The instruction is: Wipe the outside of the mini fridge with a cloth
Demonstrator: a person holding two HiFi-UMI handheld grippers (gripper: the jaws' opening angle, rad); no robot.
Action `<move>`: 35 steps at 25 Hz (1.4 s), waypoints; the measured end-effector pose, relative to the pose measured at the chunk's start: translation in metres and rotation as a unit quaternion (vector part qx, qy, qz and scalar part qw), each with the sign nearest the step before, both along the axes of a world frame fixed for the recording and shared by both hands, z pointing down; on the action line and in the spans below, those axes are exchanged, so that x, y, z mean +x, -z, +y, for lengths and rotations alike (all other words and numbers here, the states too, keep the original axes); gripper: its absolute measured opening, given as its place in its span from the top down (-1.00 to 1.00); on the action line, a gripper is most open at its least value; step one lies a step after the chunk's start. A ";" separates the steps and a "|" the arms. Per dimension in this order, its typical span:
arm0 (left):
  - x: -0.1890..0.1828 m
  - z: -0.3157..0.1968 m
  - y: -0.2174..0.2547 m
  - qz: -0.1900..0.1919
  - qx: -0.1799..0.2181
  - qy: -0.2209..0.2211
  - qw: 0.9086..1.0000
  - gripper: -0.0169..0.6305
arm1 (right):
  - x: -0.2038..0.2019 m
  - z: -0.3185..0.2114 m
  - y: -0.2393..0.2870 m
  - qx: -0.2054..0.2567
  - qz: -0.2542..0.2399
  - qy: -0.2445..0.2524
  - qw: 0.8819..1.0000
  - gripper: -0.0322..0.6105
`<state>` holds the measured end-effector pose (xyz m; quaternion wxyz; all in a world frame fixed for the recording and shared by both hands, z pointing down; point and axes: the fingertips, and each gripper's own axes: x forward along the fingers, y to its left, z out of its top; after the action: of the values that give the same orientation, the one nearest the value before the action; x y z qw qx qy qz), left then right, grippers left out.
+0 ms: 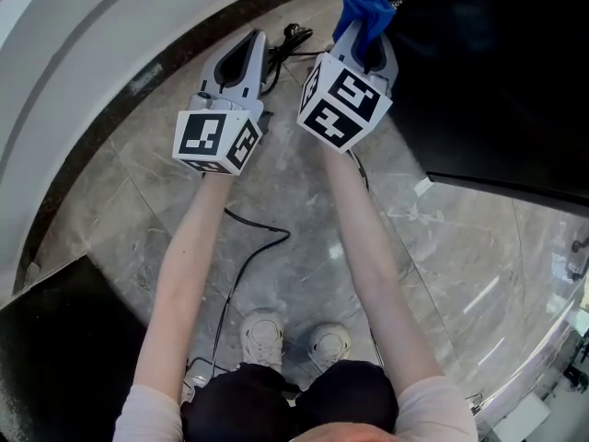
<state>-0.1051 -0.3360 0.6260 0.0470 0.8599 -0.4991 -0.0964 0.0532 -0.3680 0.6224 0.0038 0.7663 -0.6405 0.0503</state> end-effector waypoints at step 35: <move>0.134 0.125 0.057 -0.008 0.014 -0.086 0.996 0.93 | 0.140 0.193 0.043 -0.007 0.039 -0.080 0.996 0.71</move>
<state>0.0290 -0.2108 0.5688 0.0390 0.9009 -0.4224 -0.0919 0.1936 -0.1750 0.5789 0.0304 0.8166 -0.5759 0.0250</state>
